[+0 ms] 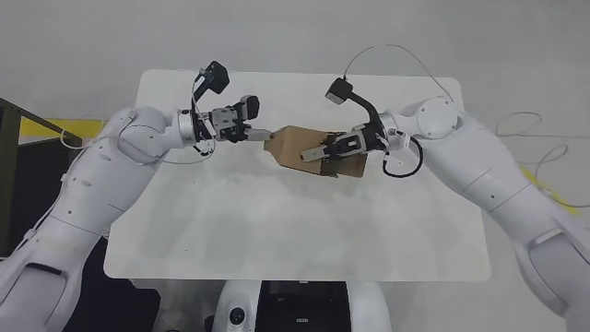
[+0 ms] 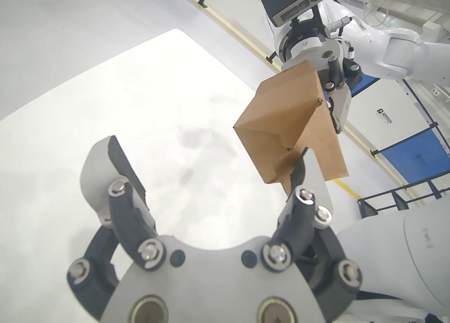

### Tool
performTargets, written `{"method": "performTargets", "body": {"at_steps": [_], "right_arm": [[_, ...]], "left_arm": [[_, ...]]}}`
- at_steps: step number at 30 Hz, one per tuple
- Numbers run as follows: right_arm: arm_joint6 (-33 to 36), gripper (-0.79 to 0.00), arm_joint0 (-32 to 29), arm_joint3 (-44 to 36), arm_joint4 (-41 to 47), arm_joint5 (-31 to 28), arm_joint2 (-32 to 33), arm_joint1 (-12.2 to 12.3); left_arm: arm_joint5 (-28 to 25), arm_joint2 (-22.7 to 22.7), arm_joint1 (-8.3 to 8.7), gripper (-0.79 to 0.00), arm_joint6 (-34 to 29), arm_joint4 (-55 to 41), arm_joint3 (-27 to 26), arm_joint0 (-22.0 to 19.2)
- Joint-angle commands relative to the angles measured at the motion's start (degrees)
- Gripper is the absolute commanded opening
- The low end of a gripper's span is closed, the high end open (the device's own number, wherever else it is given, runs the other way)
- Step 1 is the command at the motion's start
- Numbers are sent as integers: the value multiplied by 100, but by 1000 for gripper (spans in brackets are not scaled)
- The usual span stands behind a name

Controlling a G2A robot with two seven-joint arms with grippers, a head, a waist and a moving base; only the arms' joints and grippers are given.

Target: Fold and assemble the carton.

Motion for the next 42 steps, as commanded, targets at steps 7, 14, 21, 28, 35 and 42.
{"method": "performTargets", "body": {"at_steps": [7,14,21,28,35,42], "right_arm": [[16,-785,-52,-79,32,16,66,-7],[62,-785,-113,-176,128,62,145,-7],[116,-785,-172,-229,233,116,221,-34],[183,-785,-249,-232,347,182,336,-70],[250,-785,-313,-226,348,249,446,-109],[315,-785,-364,-216,327,314,541,-151]], "left_arm": [[-58,138,-84,0,-106,-65,92,-75],[-86,284,-164,0,-231,-88,166,-154],[-162,360,-228,0,-265,-181,202,-201],[-178,417,-279,0,-365,-461,285,-214],[-252,497,-329,0,-595,-824,339,-269],[-293,515,-371,0,-685,-938,362,-320]]}}
